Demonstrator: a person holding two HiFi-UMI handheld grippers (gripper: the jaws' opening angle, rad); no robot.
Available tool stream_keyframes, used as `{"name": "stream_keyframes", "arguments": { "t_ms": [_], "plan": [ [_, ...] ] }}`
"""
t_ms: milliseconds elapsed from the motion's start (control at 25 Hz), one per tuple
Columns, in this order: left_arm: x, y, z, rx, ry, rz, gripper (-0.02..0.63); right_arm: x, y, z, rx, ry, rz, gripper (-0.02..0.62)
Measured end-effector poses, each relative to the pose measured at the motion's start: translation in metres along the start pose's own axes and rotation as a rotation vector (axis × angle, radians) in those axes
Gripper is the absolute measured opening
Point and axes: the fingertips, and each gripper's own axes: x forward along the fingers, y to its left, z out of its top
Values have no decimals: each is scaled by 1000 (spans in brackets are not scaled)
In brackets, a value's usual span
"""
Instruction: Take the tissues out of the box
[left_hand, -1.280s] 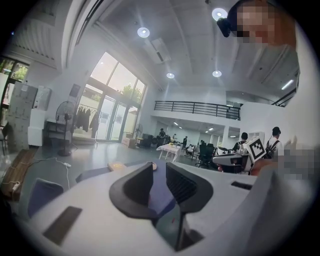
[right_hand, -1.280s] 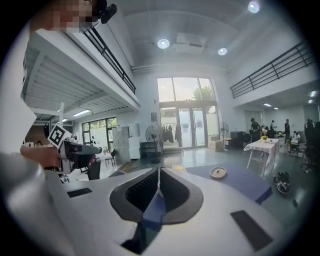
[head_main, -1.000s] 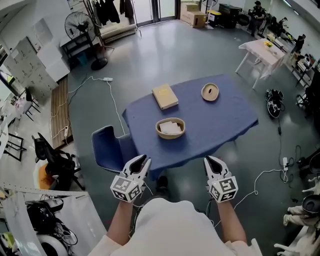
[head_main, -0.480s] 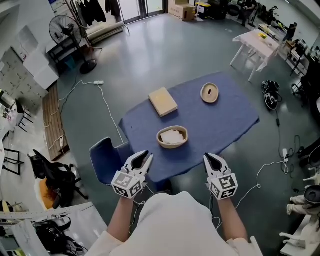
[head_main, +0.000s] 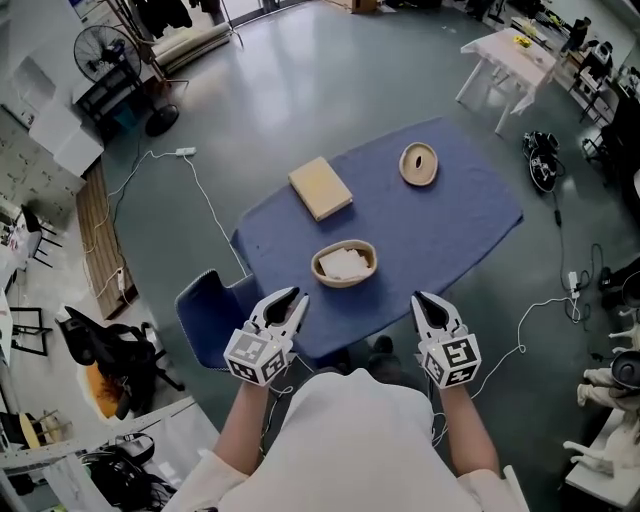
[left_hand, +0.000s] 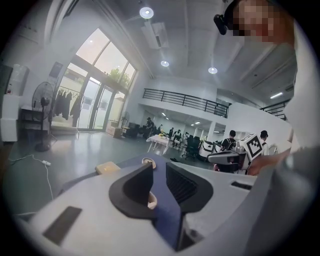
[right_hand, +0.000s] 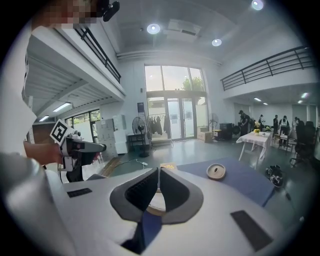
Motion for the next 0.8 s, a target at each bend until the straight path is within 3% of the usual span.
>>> {"name": "stream_keyframes", "arguments": {
  "t_ms": [480,800],
  "plan": [
    [61,-14,-18,-24,57,47,91,28,-50,-15,42,50,81,37],
    [123,-7,-48,21,169,23,98,46,-81,-31,56,101,106,35]
  ]
}}
